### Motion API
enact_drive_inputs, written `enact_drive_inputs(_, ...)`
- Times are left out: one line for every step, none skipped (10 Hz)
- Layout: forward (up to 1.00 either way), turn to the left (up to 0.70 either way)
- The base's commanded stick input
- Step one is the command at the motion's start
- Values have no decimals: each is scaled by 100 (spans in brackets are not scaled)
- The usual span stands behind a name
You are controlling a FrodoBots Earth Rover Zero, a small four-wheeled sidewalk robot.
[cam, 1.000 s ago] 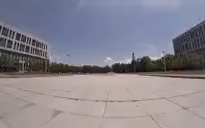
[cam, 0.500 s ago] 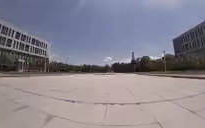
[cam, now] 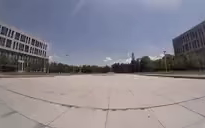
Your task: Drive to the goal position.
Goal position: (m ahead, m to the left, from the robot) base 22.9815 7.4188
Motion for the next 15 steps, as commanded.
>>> enact_drive_inputs(50,1)
enact_drive_inputs(50,1)
enact_drive_inputs(50,1)
enact_drive_inputs(50,1)
enact_drive_inputs(50,1)
enact_drive_inputs(50,1)
enact_drive_inputs(50,1)
enact_drive_inputs(50,1)
enact_drive_inputs(50,1)
enact_drive_inputs(50,1)
enact_drive_inputs(50,1)
enact_drive_inputs(50,1)
enact_drive_inputs(50,1)
enact_drive_inputs(50,1)
enact_drive_inputs(50,1)
